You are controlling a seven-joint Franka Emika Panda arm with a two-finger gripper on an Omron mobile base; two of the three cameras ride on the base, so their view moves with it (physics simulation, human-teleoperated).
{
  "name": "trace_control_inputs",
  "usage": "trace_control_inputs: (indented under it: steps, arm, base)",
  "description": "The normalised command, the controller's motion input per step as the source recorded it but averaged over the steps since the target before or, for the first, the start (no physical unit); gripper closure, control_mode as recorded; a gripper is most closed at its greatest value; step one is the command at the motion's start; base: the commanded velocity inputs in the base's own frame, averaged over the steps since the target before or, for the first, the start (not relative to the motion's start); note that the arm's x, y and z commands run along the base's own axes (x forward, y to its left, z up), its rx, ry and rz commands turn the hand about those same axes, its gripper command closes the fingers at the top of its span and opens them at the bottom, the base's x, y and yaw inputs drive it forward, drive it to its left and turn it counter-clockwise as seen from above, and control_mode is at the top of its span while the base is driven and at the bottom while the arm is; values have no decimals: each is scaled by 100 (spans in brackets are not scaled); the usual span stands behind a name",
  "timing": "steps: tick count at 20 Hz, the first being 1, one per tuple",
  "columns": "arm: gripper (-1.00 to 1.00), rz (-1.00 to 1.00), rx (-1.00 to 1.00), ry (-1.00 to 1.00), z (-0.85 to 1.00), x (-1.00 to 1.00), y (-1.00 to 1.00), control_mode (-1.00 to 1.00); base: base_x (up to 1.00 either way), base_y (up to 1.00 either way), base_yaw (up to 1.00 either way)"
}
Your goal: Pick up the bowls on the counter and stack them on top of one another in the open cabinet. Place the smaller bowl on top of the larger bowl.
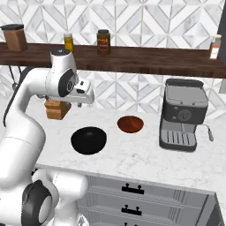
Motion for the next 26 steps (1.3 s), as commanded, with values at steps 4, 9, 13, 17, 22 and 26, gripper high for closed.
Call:
trace_control_inputs:
  steps: [4, 9, 13, 17, 22, 26]
  arm:
    - [-100, -1, -12, 11, -51, -9, -7, -100]
    - [-100, -9, -6, 36, -77, 48, -48, -100]
    - [-100, 1, 0, 0, -51, 53, -65, -100]
    - [-100, 5, -9, 0, -66, 57, -54, -100]
    - [-100, 9, -10, 2, -79, 76, -44, -100]
    - [-100, 2, 0, 0, -47, 93, -28, -100]
  base:
    - [0, 0, 0]
    - [0, 0, 0]
    - [0, 0, 0]
    - [0, 0, 0]
    - [0, 0, 0]
    - [0, 0, 0]
